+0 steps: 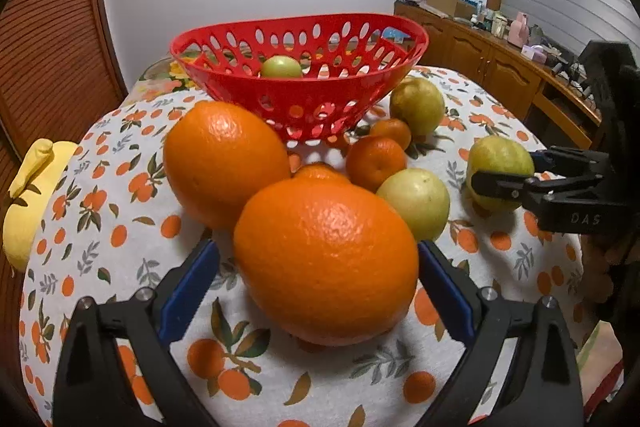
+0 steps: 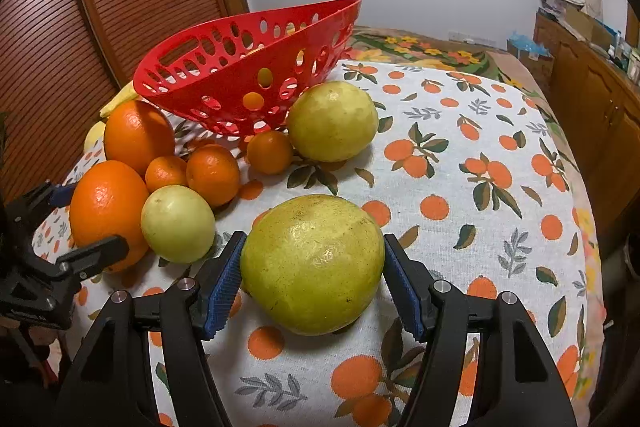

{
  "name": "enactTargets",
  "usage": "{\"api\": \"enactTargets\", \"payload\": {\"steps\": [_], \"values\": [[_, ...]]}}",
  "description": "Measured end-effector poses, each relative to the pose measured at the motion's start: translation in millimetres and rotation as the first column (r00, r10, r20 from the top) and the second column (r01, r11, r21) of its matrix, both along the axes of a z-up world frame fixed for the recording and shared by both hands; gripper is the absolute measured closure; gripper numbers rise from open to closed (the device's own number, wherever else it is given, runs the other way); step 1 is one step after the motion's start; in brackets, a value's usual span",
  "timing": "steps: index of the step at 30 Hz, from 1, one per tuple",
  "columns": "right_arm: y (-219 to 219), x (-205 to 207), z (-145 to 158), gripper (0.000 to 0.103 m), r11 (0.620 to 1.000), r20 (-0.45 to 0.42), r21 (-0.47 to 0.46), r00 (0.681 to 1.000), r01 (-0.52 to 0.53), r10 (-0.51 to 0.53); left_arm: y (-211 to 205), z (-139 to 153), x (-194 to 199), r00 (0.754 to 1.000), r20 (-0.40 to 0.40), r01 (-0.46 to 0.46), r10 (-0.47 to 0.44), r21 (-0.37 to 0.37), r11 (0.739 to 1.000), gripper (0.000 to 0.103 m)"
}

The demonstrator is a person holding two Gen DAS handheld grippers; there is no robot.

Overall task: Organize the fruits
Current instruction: 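Close the left tool on the large orange while the right tool closes on the pomelo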

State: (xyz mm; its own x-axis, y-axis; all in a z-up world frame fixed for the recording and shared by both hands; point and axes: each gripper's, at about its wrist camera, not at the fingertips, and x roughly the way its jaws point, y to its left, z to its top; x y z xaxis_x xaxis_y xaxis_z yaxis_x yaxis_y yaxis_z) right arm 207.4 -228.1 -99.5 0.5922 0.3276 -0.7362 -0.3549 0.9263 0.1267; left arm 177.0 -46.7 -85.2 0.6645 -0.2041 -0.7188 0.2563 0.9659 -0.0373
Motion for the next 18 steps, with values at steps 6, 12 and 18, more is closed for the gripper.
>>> {"api": "enactTargets", "payload": {"steps": [6,12,18], "values": [[1.4,-1.5,0.4,0.035,1.000,0.001,0.002,1.000,-0.004,0.004,3.4,2.3,-2.5,1.000,0.005,0.013,-0.013,-0.037,0.999,0.015],[3.9,-6.4,6.7,0.035,1.000,0.014,0.007,1.000,-0.013,0.013,6.8,4.0,-5.1,1.000,0.000,0.016,-0.016,-0.058,0.998,0.016],[6.8,-12.4,18.3,0.035,1.000,0.037,0.021,0.999,-0.023,0.022,10.6,18.1,-12.3,0.999,0.033,0.019,-0.016,-0.078,0.997,0.016]]}}
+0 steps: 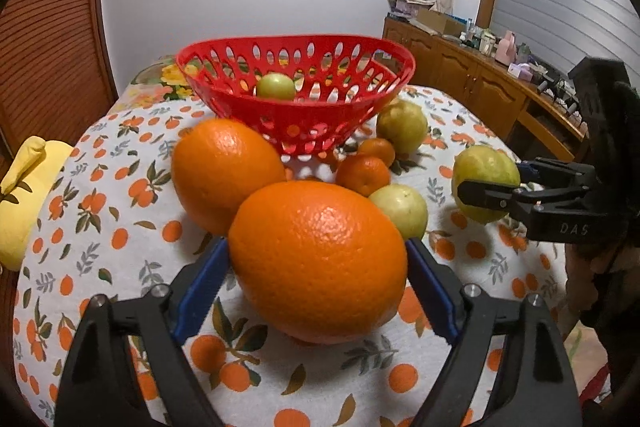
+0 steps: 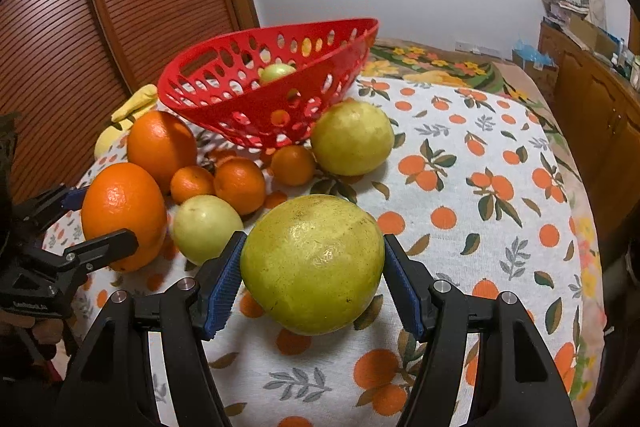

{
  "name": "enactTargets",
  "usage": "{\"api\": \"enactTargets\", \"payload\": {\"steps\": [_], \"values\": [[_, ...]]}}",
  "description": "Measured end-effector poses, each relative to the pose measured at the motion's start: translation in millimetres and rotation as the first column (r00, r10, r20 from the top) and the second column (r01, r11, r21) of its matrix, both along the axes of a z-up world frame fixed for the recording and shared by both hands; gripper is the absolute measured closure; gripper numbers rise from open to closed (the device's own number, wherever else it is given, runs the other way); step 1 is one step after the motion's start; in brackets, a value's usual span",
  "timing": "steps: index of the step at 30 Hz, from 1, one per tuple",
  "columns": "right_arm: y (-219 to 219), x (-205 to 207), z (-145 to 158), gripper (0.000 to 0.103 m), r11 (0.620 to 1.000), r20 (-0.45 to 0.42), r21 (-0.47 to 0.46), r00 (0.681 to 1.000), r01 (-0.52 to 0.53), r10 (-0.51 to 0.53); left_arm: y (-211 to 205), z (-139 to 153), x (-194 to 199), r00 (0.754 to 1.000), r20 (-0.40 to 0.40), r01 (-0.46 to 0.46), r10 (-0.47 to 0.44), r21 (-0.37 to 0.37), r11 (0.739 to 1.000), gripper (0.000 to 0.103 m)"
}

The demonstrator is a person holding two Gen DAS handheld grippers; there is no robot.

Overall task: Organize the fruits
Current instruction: 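Close the left tool on the large orange while the right tool closes on the pomelo, then lift the large orange with the left tool while the right tool lifts the pomelo over the basket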

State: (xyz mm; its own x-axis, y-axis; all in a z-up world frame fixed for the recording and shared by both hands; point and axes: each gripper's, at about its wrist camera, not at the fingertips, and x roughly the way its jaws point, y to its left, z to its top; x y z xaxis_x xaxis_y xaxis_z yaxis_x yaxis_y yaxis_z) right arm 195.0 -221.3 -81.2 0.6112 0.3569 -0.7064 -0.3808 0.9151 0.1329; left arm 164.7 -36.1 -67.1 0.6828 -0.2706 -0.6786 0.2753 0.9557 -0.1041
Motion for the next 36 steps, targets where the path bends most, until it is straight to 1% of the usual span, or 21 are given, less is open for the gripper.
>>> {"api": "enactTargets", "payload": {"steps": [6,11,19,24,32,36], "values": [[4.8,-5.7,20.0,0.035,1.000,0.041,0.011,0.999,-0.016,0.015,3.8,30.6,-3.8,0.999,0.048,0.010,-0.010,-0.013,1.000,0.016],[9.6,-9.0,39.0,0.035,0.999,0.083,0.016,0.996,-0.030,0.029,9.0,51.7,-1.8,0.996,0.089,0.009,-0.008,-0.007,1.000,0.016],[16.2,-4.0,63.5,0.035,0.999,0.129,0.016,0.991,-0.047,0.044,16.9,71.4,12.5,0.994,0.112,0.006,-0.004,-0.015,1.000,0.016],[17.7,10.2,73.6,0.035,0.998,0.148,0.015,0.988,-0.055,0.052,17.5,82.7,27.7,0.992,0.128,0.008,-0.007,-0.011,1.000,0.016],[21.2,42.5,87.7,0.035,0.997,0.174,0.011,0.982,-0.072,0.069,16.3,90.2,68.1,0.993,0.113,0.013,-0.015,0.016,1.000,0.016],[17.8,61.2,90.2,0.035,0.996,0.161,0.030,0.984,-0.082,0.076,13.4,88.3,91.6,0.995,0.093,0.016,-0.019,0.035,0.999,0.016]]}}
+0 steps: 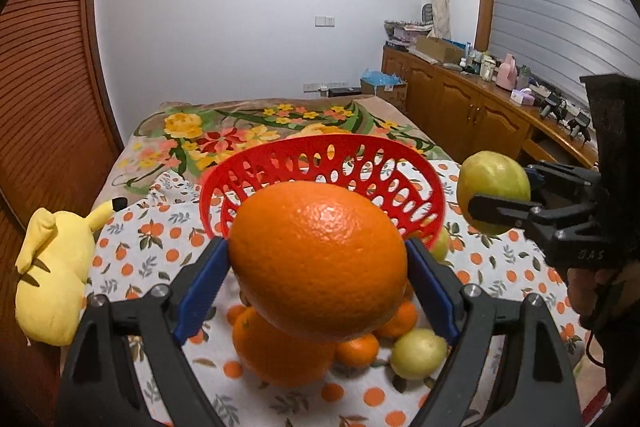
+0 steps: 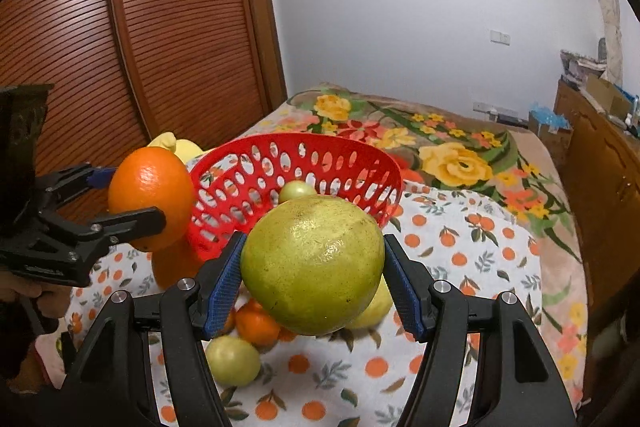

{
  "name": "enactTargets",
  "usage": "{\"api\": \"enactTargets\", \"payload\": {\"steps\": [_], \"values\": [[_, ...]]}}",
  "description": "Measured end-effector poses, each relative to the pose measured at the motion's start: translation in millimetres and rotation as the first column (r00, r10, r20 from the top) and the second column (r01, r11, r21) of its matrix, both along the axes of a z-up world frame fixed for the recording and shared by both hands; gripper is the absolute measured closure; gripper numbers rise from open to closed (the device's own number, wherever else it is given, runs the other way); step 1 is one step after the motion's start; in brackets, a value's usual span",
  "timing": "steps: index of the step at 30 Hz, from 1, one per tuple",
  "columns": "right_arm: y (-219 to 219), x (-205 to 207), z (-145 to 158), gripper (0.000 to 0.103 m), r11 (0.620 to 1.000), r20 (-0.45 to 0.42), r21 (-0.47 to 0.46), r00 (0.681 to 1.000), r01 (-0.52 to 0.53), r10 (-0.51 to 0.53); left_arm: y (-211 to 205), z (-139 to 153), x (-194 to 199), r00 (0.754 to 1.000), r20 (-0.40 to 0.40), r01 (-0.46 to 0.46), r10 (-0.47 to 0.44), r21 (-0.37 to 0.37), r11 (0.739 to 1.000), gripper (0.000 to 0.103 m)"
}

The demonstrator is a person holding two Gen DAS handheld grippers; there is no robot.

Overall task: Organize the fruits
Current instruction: 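Lift the large orange with the left tool while the right tool lifts the pomelo over the basket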

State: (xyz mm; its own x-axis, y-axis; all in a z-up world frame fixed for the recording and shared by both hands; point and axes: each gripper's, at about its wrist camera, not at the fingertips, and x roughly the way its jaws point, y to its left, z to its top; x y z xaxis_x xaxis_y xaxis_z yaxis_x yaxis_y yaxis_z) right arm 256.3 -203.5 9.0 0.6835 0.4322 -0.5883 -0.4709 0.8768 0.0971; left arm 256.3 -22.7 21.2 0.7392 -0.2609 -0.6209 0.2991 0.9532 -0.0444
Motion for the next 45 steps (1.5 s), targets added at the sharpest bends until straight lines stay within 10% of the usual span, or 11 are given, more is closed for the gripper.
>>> {"api": "enactTargets", "payload": {"steps": [28,45], "values": [[-4.1,65.8,-8.7,0.035,0.999,-0.031,-0.013,0.999,-0.033,0.032,-37.5,-54.6,78.2,0.977,-0.211,0.065,-0.042,0.102,0.993,0.015],[-2.8,66.7,-11.8,0.035,0.999,-0.028,-0.013,0.999,-0.036,0.036,-38.7,-49.8,85.2,0.986,-0.166,0.050,-0.029,0.122,0.991,0.013]]}}
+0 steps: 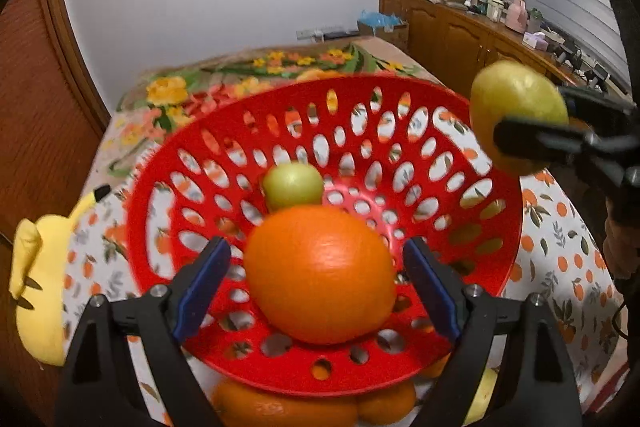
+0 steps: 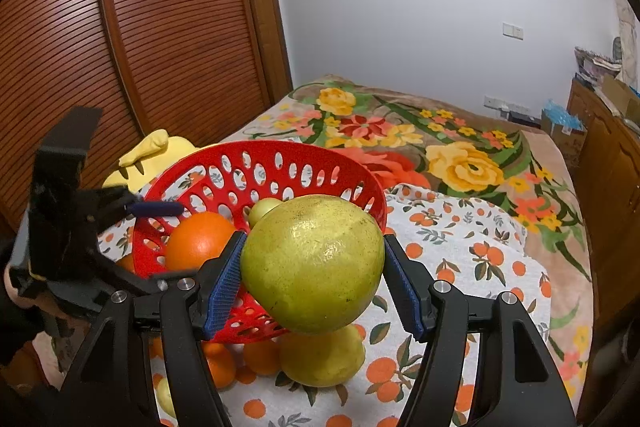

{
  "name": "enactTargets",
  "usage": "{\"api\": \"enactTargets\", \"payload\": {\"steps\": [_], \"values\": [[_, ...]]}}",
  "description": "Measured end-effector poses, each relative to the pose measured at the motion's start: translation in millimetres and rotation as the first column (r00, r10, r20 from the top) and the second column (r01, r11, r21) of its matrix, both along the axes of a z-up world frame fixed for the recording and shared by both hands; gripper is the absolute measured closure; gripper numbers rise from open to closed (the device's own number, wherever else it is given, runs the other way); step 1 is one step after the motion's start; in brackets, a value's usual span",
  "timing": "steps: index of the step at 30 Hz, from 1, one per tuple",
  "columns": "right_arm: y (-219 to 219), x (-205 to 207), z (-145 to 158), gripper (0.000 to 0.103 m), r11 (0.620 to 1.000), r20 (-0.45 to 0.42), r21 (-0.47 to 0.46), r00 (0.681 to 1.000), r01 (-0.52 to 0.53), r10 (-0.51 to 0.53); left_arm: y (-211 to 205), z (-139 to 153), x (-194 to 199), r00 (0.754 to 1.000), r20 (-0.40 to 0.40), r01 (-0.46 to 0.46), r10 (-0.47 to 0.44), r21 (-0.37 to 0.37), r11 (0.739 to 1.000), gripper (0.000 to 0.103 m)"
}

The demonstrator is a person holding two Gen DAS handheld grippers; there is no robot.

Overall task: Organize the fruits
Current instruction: 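Lift the large orange with the left tool while the right tool lifts the pomelo over the basket, then lower both fruits into the red basket and open both tools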

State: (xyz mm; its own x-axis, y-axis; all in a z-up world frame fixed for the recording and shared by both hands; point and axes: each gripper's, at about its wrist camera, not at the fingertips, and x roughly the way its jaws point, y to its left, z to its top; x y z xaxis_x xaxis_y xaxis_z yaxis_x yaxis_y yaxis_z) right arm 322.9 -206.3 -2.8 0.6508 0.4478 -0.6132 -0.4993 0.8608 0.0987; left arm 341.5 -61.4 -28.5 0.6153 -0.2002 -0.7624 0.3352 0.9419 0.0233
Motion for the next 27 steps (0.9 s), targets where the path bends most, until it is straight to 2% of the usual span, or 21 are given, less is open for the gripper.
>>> {"api": "enactTargets", "payload": {"steps": [10,14,21,27], "values": [[11.8,4.9,-2.8,0.035,1.000,-0.005,-0.024,1.000,-0.009,0.009,24.1,20.1,-9.7,0.994,0.092,-0.060,0.066,-0.070,0.996,0.012],[21.5,5.7,-6.9,0.035,0.999,-0.013,-0.048,1.000,-0.021,0.021,39.3,22.1,-11.7,0.990,0.091,-0.099,0.107,-0.089,0.991,0.012],[42.3,5.4,-17.7,0.035,0.996,-0.035,-0.083,0.999,-0.043,0.040,58.7,14.2,-21.5,0.989,0.050,-0.139,0.142,-0.066,0.988,0.012],[50.4,4.0,-25.8,0.035,0.993,-0.053,-0.106,0.998,-0.046,0.040,69.5,10.2,-34.8,0.985,0.049,-0.163,0.165,-0.042,0.986,0.012]]}}
